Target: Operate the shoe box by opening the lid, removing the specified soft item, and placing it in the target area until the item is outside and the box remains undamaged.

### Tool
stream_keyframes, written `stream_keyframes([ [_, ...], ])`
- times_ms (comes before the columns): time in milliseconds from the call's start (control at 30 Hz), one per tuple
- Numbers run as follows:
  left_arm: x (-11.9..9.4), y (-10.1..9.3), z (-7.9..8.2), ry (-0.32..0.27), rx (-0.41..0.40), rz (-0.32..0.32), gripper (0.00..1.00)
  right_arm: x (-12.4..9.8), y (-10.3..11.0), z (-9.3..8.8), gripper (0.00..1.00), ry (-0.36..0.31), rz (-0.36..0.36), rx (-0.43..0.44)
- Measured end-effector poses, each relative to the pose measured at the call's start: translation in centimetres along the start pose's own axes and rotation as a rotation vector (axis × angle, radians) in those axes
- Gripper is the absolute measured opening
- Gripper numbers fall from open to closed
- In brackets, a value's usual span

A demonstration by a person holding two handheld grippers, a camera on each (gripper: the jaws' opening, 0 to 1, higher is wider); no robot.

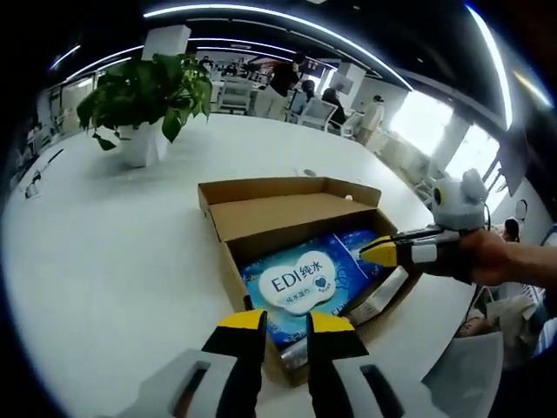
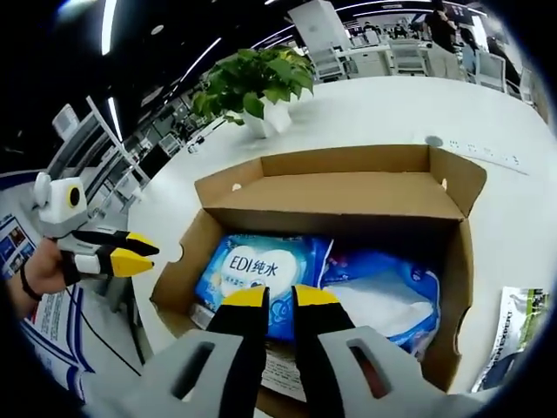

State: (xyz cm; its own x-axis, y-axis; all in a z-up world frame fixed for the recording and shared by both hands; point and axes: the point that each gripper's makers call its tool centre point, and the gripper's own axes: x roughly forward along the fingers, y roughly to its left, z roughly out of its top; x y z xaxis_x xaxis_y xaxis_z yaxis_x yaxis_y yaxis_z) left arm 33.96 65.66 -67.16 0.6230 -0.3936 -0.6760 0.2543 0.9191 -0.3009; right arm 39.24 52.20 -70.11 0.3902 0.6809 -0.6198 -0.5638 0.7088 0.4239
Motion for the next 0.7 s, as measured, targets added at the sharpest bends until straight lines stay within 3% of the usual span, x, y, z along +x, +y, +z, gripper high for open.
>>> stream_keyframes([
  [333, 0.2, -0.5, 0.1, -0.016, -0.016, -0.011, 0.19, 0.7, -1.4, -0.3, 0.11, 0.042, -0.012, -0.022],
  [700, 0.0, 0.9, 0.1, -0.021, -0.037, -0.002, 0.19, 1.7, -2.2, -1.2, 0.12, 0.088, -0.03, -0.031],
])
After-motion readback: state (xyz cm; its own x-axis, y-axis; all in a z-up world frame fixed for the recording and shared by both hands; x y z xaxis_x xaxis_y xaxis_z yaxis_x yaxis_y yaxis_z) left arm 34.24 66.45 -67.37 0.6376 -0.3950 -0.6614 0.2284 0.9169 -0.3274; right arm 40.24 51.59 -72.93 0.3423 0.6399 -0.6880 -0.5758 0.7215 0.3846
